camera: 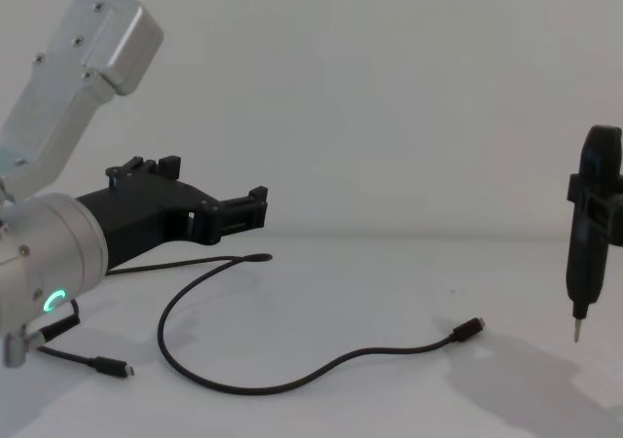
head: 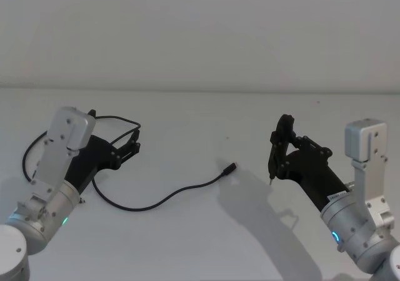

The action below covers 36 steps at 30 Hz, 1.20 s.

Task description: Pick up the data cable with the one hand.

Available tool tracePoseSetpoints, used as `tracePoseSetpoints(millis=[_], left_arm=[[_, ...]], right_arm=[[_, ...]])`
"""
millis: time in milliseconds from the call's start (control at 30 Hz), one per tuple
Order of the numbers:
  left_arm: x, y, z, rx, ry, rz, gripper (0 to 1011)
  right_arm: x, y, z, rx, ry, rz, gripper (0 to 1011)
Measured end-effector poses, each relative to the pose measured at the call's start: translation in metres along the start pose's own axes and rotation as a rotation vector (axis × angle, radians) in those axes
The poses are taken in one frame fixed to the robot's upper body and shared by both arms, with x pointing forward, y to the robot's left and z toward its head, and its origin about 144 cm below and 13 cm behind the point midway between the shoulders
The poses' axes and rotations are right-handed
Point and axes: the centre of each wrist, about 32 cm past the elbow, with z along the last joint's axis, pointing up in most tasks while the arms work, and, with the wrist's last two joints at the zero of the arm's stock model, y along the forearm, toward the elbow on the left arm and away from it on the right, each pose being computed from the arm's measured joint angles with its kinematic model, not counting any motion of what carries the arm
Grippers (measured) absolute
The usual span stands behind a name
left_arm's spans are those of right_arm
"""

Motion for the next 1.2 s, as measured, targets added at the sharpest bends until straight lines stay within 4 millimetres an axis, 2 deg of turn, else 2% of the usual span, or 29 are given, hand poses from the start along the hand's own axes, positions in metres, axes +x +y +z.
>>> tracePoseSetpoints(millis=[1200], left_arm=[[-0.0001,0.0,-0.0001,0.0,0.0,-0.001,1001]], right_arm=[[0.0,0.0,0.0,0.0,0.0,0.0,275]])
